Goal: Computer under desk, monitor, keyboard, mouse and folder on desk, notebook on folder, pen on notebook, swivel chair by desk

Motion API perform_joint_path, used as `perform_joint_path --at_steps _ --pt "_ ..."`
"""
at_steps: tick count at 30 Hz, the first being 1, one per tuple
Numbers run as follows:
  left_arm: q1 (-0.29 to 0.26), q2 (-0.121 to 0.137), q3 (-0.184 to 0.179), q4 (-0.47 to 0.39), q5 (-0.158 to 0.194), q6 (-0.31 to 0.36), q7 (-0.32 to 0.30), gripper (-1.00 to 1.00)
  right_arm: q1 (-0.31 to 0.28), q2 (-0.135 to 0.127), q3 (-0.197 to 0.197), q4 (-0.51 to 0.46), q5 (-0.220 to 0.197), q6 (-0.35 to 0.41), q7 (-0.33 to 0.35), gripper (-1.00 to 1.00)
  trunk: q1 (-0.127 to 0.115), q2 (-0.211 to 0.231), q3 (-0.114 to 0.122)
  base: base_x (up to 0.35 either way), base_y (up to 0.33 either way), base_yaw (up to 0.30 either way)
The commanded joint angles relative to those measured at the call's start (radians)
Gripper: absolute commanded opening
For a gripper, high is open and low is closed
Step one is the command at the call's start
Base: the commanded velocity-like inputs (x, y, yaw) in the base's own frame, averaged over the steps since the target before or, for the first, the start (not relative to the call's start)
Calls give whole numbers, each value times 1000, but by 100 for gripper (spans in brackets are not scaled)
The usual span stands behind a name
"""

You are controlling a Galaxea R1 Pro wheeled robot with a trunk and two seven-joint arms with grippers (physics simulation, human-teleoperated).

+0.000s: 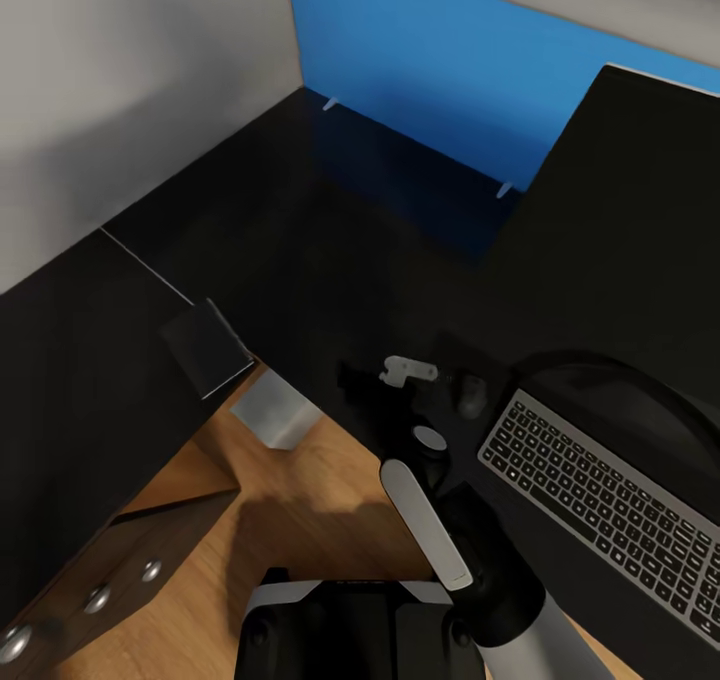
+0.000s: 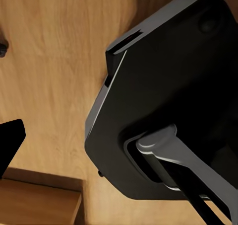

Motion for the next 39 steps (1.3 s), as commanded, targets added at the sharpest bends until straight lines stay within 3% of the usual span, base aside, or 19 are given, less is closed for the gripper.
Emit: perform_joint_path --at_steps 1,5,13,14,25,32,37,39 --pt "0 -1 4 0 8 9 -2 100 -1 0 2 -6 -6 17 -1 100 1 -2 0 0 0 149" --pt "0 0 5 13 9 9 -2 100 0 0 2 -31 -6 93 22 100 1 -2 5 0 0 147" --pt "0 1 5 24 9 9 -3 100 0 0 5 -53 -6 164 31 100 1 -2 16 0 0 138" --pt "-1 1 5 30 9 9 -4 100 0 0 4 -56 -6 189 77 100 1 -2 18 0 0 129" --pt "-2 1 2 31 7 11 -3 100 1 0 9 -57 -5 193 95 100 1 -2 33 0 0 137" --pt "-16 1 -2 32 5 13 -3 100 6 -1 49 -57 -5 193 136 100 1 -2 43 0 0 134" --pt "-42 0 -5 31 10 21 5 100 12 -22 69 -57 -5 193 155 100 1 -2 50 0 0 122" --pt "-60 1 -5 31 13 27 34 100 13 -46 67 -57 -6 204 185 100 1 -2 52 0 0 120"
